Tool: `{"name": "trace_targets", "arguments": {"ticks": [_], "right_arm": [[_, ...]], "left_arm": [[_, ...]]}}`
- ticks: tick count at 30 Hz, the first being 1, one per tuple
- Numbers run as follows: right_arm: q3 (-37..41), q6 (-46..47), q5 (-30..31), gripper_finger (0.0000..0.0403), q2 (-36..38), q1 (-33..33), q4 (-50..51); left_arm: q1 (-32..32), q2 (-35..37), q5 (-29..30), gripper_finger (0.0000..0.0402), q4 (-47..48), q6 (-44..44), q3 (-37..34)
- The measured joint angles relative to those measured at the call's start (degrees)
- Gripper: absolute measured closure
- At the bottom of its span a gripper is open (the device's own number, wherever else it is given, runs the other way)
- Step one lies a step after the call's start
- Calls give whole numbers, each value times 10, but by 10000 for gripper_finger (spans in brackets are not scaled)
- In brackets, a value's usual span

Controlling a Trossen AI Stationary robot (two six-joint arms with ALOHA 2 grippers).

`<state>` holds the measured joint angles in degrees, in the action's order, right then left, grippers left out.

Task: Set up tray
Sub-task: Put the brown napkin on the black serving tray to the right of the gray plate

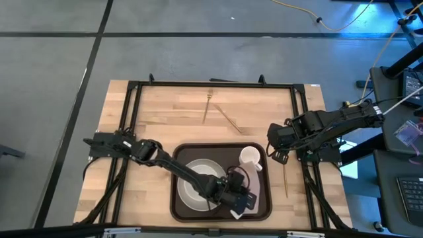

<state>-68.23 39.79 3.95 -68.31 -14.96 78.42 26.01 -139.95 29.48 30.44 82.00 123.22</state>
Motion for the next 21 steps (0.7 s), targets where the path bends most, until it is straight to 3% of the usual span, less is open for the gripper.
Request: {"name": "trace_targets", "arguments": {"ticks": [7,14,21], "right_arm": [[0,0,1,286,0,0,-11],[0,0,1,286,0,0,-11],[0,1,1,286,0,0,-11]], "left_arm": [[2,-18,-58,387,-7,35,0],[-1,-18,-64,355,-4,44,0],[-9,-18,-106,329,-3,43,0]]}}
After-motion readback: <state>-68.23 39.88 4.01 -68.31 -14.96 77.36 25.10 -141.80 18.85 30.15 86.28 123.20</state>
